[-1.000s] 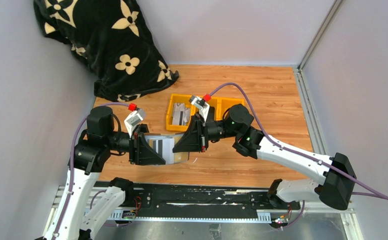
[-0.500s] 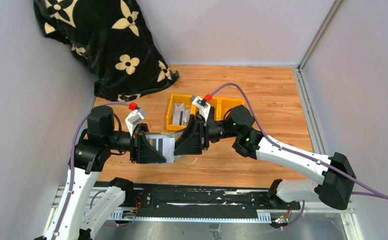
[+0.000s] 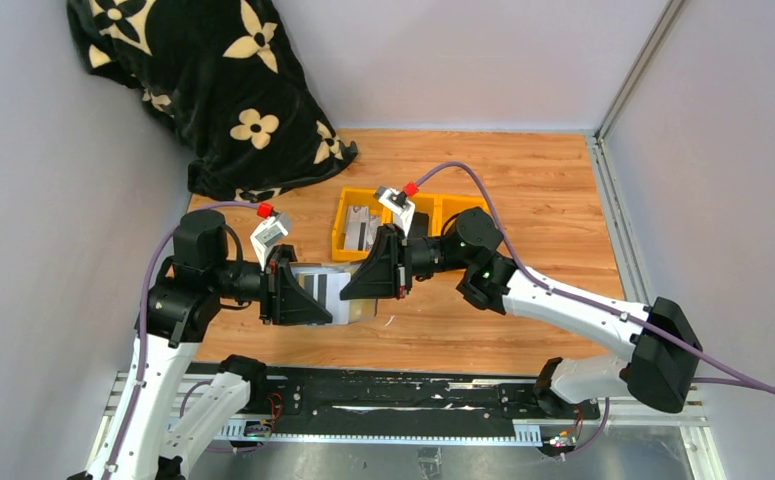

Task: Take the credit cards out of the card holder
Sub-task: Remove the credit card from the card holder, then place the credit card in the storage box.

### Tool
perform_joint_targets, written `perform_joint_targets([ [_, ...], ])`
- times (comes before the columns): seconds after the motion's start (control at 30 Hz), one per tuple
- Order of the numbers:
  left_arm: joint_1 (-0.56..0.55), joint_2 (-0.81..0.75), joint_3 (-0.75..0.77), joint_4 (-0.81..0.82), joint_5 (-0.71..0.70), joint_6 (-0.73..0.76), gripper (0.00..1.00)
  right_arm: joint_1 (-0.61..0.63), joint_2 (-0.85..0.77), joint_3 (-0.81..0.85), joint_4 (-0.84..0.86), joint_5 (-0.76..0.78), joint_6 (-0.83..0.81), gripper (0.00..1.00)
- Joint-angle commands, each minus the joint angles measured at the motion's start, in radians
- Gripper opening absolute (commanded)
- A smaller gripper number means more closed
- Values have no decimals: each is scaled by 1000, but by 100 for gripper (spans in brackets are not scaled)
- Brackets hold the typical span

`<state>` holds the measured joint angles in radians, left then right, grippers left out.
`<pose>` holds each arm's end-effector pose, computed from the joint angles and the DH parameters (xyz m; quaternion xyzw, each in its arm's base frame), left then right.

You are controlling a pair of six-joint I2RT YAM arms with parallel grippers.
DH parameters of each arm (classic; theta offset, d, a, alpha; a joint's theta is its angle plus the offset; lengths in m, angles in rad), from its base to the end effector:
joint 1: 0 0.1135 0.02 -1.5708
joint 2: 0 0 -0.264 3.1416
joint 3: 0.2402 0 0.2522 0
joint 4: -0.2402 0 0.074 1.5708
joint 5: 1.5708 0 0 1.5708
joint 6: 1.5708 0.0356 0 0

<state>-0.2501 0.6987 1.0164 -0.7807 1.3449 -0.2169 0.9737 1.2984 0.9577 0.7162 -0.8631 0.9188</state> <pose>0.0933 -0.0596 0.3802 0.3387 0.6598 -0.6106 0.2777 0.1408 0.2553 0.3781 -0.3597 0.5014 0.7468 0.2481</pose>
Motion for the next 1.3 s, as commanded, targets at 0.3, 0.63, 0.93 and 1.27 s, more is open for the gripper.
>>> perform_joint_targets([
  [0.3, -9, 8, 69, 32, 46, 10, 0, -236, -232, -135, -197, -53, -80, 0],
  [0.63, -9, 11, 107, -164, -212, 264, 0, -549, -101, -57, -386, -16, -154, 0],
  [0.93, -9, -7, 150, -183, -217, 273, 0, -489, 380, 256, -556, 81, -294, 0],
  [1.27, -9, -14, 189, -181, -159, 238, 0, -370, 722, 611, -833, 421, -384, 0],
])
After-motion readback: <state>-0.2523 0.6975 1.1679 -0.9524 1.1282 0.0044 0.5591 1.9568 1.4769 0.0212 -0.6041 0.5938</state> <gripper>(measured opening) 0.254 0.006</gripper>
